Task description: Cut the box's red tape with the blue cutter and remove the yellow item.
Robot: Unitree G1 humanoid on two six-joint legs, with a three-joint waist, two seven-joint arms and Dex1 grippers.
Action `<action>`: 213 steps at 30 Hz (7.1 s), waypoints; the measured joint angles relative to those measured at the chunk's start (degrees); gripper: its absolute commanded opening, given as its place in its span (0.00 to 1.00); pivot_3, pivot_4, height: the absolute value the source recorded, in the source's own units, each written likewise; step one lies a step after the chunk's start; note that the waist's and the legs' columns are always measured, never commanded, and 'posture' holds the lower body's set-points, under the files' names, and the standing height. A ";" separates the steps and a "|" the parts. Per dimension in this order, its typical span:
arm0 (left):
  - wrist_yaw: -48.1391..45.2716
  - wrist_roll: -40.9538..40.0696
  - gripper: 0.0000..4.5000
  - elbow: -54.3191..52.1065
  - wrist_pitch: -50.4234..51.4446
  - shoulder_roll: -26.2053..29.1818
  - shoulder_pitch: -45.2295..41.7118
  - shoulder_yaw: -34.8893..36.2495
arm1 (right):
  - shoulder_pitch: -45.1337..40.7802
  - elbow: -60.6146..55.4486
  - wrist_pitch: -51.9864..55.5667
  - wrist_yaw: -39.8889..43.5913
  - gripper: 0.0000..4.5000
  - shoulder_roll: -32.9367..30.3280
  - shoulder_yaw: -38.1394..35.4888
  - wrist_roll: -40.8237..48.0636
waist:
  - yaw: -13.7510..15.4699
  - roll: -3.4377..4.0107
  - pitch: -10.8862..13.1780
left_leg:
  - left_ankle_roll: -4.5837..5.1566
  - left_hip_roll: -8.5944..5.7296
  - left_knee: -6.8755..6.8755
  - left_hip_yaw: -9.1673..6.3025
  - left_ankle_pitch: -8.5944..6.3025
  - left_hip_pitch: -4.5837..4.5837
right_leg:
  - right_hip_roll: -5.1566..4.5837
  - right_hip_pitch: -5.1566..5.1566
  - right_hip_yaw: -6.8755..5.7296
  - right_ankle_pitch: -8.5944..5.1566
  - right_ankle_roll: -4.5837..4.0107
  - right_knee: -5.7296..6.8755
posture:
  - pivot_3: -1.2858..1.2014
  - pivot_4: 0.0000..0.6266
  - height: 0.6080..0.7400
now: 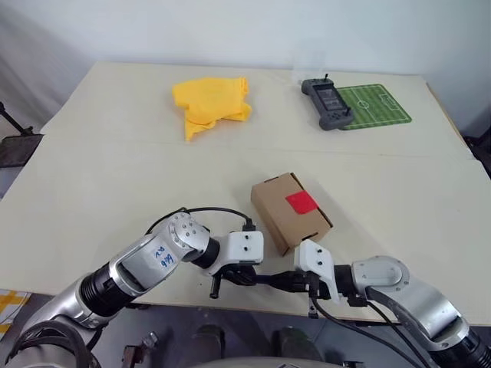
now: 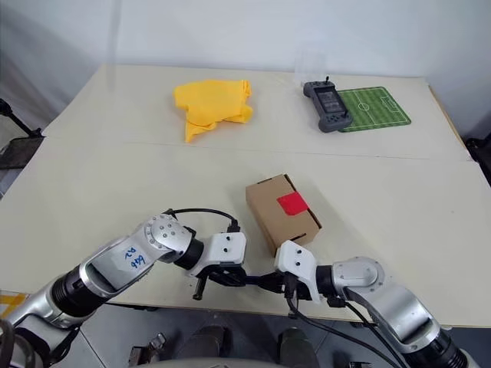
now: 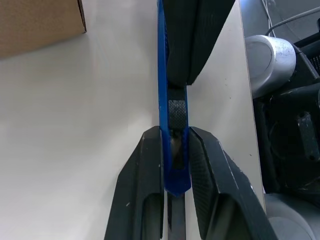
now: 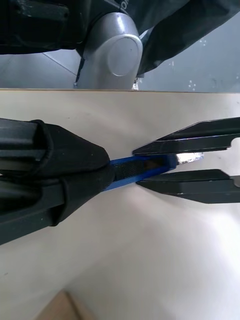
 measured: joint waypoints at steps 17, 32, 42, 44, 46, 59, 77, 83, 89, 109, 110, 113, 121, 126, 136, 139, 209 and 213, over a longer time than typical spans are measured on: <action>-3.89 0.70 0.09 0.41 -34.77 4.80 9.33 14.26 | 17.37 -7.29 27.67 -10.82 0.76 -27.71 -52.62 64.70 | 0.28 0.22 0.18 | 0.13 0.00 -0.08 0.11 -0.07 -0.38 | -0.23 -0.05 -0.38 0.05 0.09 -0.55 | 0.52 0.24 1.00; -5.33 2.60 0.09 0.89 -35.97 -2.87 0.00 12.57 | -5.11 0.77 23.04 -28.54 0.99 -49.34 -25.86 89.96 | 0.36 0.21 0.35 | 0.23 0.13 0.06 0.12 -0.11 -1.08 | -0.26 -0.57 -0.62 0.14 0.24 -0.76 | 0.52 0.24 1.00; -4.94 4.56 0.09 2.65 -34.63 -5.50 -1.44 11.34 | -24.41 8.15 31.20 -39.72 0.99 -35.29 -7.32 89.95 | 0.29 0.21 0.35 | 0.06 0.12 0.15 0.15 -0.01 -1.42 | -0.23 -1.11 -0.55 0.14 0.24 -0.31 | 0.52 0.24 1.00; -4.95 4.69 0.09 2.68 -34.61 -5.49 -1.44 11.28 | -25.49 9.43 32.52 -40.43 0.99 -33.92 -6.63 89.95 | 0.31 0.21 0.35 | 0.06 0.12 0.15 0.15 -0.01 -1.42 | -0.24 -1.11 -0.55 0.14 0.24 -0.31 | 0.52 0.24 1.00; -4.95 4.74 0.09 2.68 -34.62 -5.50 -1.44 11.25 | -26.34 10.16 33.75 -40.96 0.99 -33.75 -5.39 89.95 | 0.31 0.22 0.35 | 0.06 0.12 0.12 0.15 -0.01 -1.42 | -0.25 -1.12 -0.56 0.14 0.23 -0.32 | 0.52 0.24 1.00; -4.89 5.59 0.09 2.99 -34.26 -6.72 -2.31 11.17 | -26.39 11.99 35.27 -43.99 0.49 -28.84 -4.91 89.95 | 0.30 0.22 0.35 | 0.06 0.12 0.20 0.14 -0.01 -1.43 | -0.24 -1.15 -0.57 0.14 0.23 0.04 | 0.52 0.24 1.00; -4.67 6.93 0.09 4.58 -33.36 -7.28 -2.27 11.04 | -25.73 13.09 35.35 -45.17 0.01 -25.73 -6.39 90.79 | 0.30 0.22 0.35 | 0.06 0.11 0.23 0.14 -0.01 -1.43 | -0.25 -1.16 -0.57 0.14 0.23 0.11 | 0.52 0.24 1.00; -4.70 6.67 0.25 4.56 -32.35 -7.84 -2.27 11.12 | -24.87 13.23 35.60 -43.96 0.01 -25.76 -7.34 90.30 | 0.31 0.22 0.35 | 0.07 0.11 0.24 0.14 -0.01 -1.43 | -0.24 -1.16 -0.57 0.14 0.23 0.12 | 0.52 0.24 1.00; -4.21 0.89 0.63 3.19 -28.68 -9.18 -1.42 15.49 | -24.35 12.95 35.91 -38.71 0.01 -29.55 -9.97 90.05 | 0.32 0.22 0.35 | 0.07 0.11 0.26 0.14 -0.01 -1.44 | -0.24 -1.17 -0.58 0.14 0.23 0.14 | 0.52 0.24 1.00; -9.74 -11.97 0.08 28.53 -28.04 -7.94 -5.69 29.31 | 9.79 9.62 39.78 -43.79 0.01 -46.60 -58.79 90.07 | 0.38 0.16 0.37 | 0.21 0.04 0.70 0.22 -0.09 -1.46 | -0.25 -1.03 -0.66 0.19 0.33 0.32 | 0.52 0.24 1.00; -9.70 -11.16 0.01 30.17 -28.62 -9.44 -7.46 28.24 | 9.51 9.59 39.27 -44.47 0.01 -48.38 -58.72 90.05 | 0.23 0.16 0.37 | 0.21 0.05 0.70 0.26 -0.09 -1.45 | -0.23 -1.05 -0.62 0.19 0.33 0.31 | 0.52 0.24 1.00; -9.22 -9.77 0.00 32.82 -30.19 -12.15 -10.73 26.64 | 7.61 9.61 36.69 -44.61 0.01 -52.37 -56.32 90.08 | -0.38 0.16 0.37 | 0.20 0.12 0.68 0.31 -0.09 -1.45 | -0.18 -1.11 -0.58 0.19 0.32 0.34 | 0.52 0.24 1.00; -4.97 -4.36 0.00 39.03 -33.05 -16.82 -13.19 24.12 | 1.86 9.46 25.20 -42.59 0.01 -60.76 -42.88 90.11 | -0.94 0.17 0.38 | 0.21 0.11 0.61 0.31 -0.09 -1.53 | -0.24 -1.19 -0.58 0.19 0.32 0.31 | 0.52 0.24 1.00; -3.86 -2.27 0.00 38.71 -32.04 -16.89 -12.78 22.55 | 12.40 10.27 16.59 -37.88 0.01 -71.91 -43.19 90.26 | -0.94 0.27 0.43 | 0.21 0.11 0.56 0.31 -0.09 -1.52 | -0.27 -1.19 -0.60 0.19 0.32 0.33 | 0.52 0.24 1.00; -2.00 -0.21 0.00 37.74 -29.37 -18.17 -12.06 20.24 | 41.88 23.51 17.42 -29.45 0.01 -86.95 -70.28 90.24 | -0.77 0.30 0.45 | 0.21 0.12 0.42 0.38 -0.09 -1.58 | -0.25 -1.31 -0.58 0.19 0.32 0.33 | 0.52 0.24 1.00; -1.56 0.10 0.00 36.90 -28.40 -18.14 -12.03 20.11 | 47.44 25.48 18.39 -30.41 0.01 -86.95 -77.16 90.25 | -0.85 0.30 0.45 | 0.25 0.10 0.43 0.45 -0.11 -1.60 | -0.25 -1.33 -0.56 0.19 0.32 0.36 | 0.52 0.24 1.00; 6.53 -1.41 0.00 27.19 -7.81 -18.74 -11.47 19.71 | 75.56 23.12 6.53 -45.83 0.01 -86.92 -98.56 90.24 | -2.95 -0.22 0.15 | 0.62 0.33 1.14 2.50 -0.26 -1.35 | 0.19 -2.14 1.90 0.52 0.97 1.25 | 0.52 0.24 1.00; 6.54 -1.48 0.00 27.19 -7.70 -18.69 -11.47 19.66 | 74.87 23.03 5.59 -45.60 0.01 -86.92 -100.45 90.25 | -2.91 -0.27 0.11 | 0.63 0.37 1.14 2.52 -0.26 -1.34 | 0.23 -2.14 1.93 0.52 0.97 1.25 | 0.52 0.24 1.00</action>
